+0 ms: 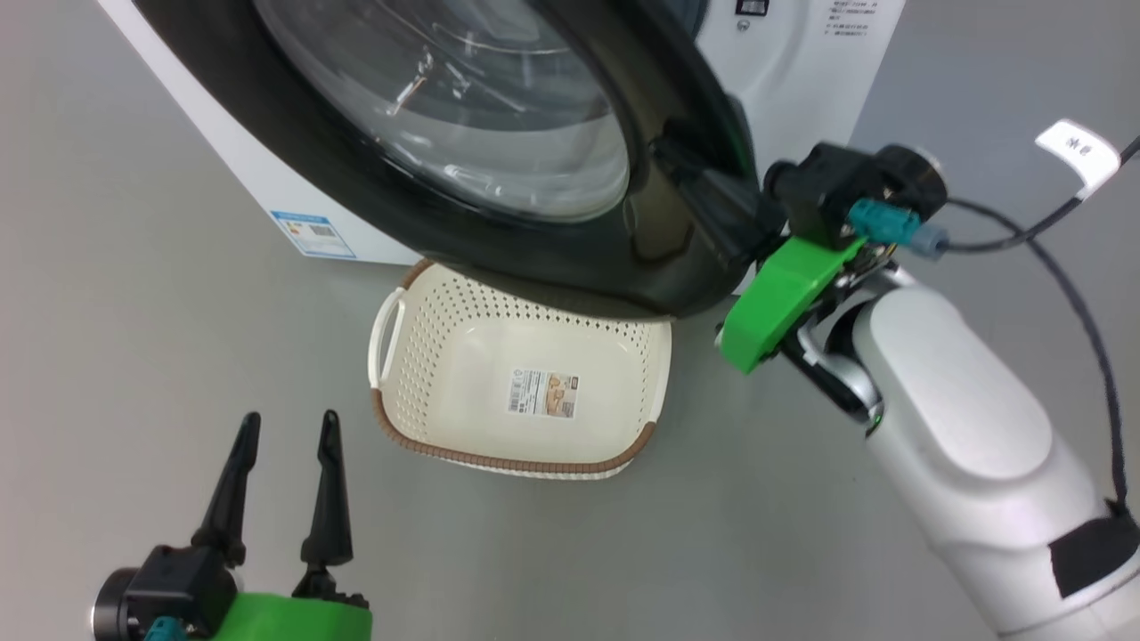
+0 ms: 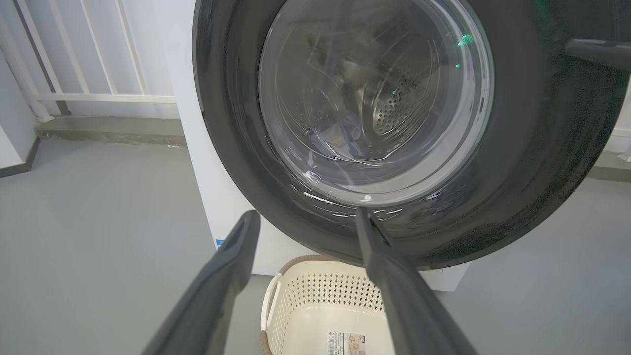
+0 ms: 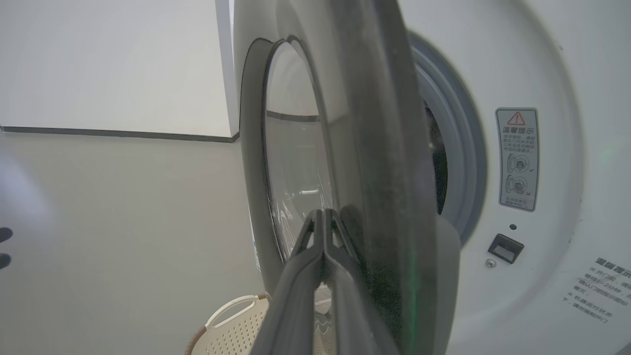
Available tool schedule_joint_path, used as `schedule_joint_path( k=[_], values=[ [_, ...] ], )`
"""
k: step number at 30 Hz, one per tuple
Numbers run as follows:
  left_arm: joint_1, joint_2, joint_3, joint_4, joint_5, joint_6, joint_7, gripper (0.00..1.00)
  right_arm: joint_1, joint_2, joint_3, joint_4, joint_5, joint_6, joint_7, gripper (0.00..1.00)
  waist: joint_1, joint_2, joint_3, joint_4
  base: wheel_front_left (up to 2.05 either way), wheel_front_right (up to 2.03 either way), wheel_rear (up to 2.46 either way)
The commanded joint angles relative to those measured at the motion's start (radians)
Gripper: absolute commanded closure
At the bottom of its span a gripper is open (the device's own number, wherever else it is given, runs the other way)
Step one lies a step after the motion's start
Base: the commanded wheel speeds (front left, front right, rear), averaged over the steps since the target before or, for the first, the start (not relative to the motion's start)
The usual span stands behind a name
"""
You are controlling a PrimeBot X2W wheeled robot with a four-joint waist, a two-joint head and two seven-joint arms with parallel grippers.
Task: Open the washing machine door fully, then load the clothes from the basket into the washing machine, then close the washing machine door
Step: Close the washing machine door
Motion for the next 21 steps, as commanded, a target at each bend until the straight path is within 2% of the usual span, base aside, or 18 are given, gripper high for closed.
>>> schedule_joint_path(
  k=[1,10,21],
  values=[
    [-0.038,0.009,0.032,-0.030,0.007,-0.006,-0.008,0.00,-0.032,0.006,-0.006,-0.006,0.017,0.001,-0.003,1.00,0.0000,0.0000,0.017,0.004,0.00,0.00,0.00],
    [-0.086,0.001,0.015,-0.041,0.008,-0.010,-0.008,0.00,-0.201,-0.023,-0.038,0.135,0.025,0.001,-0.029,1.00,0.0000,0.0000,0.095,0.025,0.00,0.00,0.00],
    [-0.134,-0.002,-0.015,-0.038,-0.012,-0.002,-0.008,0.00,-0.387,-0.036,-0.059,0.327,0.033,0.001,-0.118,1.00,0.0000,0.0000,0.158,0.051,0.00,0.00,0.00]
  ],
)
